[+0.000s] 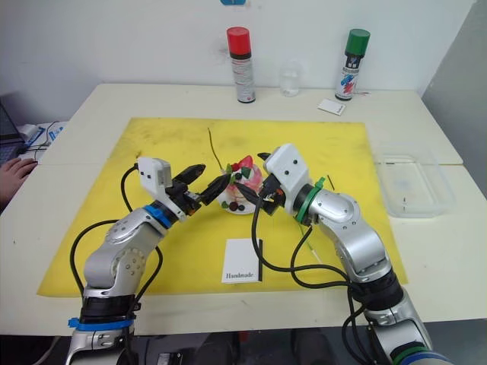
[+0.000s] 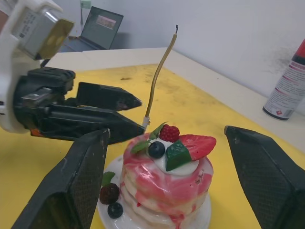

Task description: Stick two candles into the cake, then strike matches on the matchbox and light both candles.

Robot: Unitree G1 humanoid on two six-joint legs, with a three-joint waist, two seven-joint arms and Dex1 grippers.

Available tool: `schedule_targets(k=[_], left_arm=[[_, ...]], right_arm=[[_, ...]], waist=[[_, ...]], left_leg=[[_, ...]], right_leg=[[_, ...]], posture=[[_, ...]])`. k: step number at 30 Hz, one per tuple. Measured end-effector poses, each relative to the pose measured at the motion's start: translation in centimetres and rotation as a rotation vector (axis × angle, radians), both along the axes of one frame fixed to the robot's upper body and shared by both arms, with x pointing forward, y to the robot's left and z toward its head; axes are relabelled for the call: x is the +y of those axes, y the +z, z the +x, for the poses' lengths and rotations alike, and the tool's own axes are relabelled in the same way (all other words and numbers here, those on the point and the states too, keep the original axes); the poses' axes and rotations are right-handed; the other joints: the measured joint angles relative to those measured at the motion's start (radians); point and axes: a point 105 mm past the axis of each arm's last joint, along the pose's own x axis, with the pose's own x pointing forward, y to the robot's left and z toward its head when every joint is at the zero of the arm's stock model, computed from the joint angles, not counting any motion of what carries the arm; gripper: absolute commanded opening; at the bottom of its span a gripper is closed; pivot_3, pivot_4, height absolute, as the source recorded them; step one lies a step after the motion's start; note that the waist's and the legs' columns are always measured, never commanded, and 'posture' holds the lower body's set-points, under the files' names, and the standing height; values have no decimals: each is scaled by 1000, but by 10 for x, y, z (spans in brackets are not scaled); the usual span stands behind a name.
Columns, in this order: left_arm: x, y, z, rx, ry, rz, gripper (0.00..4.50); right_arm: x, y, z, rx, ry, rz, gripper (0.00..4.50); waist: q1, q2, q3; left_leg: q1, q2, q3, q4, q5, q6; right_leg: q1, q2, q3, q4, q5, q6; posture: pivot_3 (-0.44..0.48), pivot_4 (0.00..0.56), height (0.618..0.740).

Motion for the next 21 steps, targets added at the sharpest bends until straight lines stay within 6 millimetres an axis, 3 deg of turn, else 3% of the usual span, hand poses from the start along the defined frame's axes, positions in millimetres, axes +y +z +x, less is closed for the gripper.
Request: schedule_targets(k=[5, 9, 11, 15, 21], left_arm=[[13, 13, -15, -17, -15, 81, 4477], [13, 15, -41, -21, -133, 250, 4477], [4, 18, -57, -41, -240, 355, 4477], [-33, 18, -97, -117, -530, 496, 4477], [-50, 12, -119, -162, -720, 558, 4477]], right_arm=[[-5, -4, -2, 20, 7, -15, 4060], [-38, -22, -7, 103, -19, -95, 4060], [-57, -33, -15, 168, -27, -141, 4060], [-82, -51, -37, 305, 3, -213, 4060], [-106, -76, -65, 490, 13, -287, 4060]], waist=[[1, 0, 0], [6, 0, 0], [9, 0, 0], [9, 0, 0], [4, 0, 0]], left_leg=[[0, 0, 0, 0, 0, 0], [0, 0, 1, -3, 0, 0], [0, 0, 1, -6, 0, 0], [1, 0, 2, -10, 0, 0], [1, 1, 3, -10, 0, 0]], right_leg=[[0, 0, 0, 0, -1, 0], [0, -1, 0, -4, -1, -1], [0, -2, 0, -5, -2, -2], [-1, -1, 0, -6, -4, -4], [-1, 0, 1, -5, -7, -1]], posture=[[0, 150, 740], [0, 150, 740], [0, 150, 740], [0, 150, 740], [0, 150, 740]])
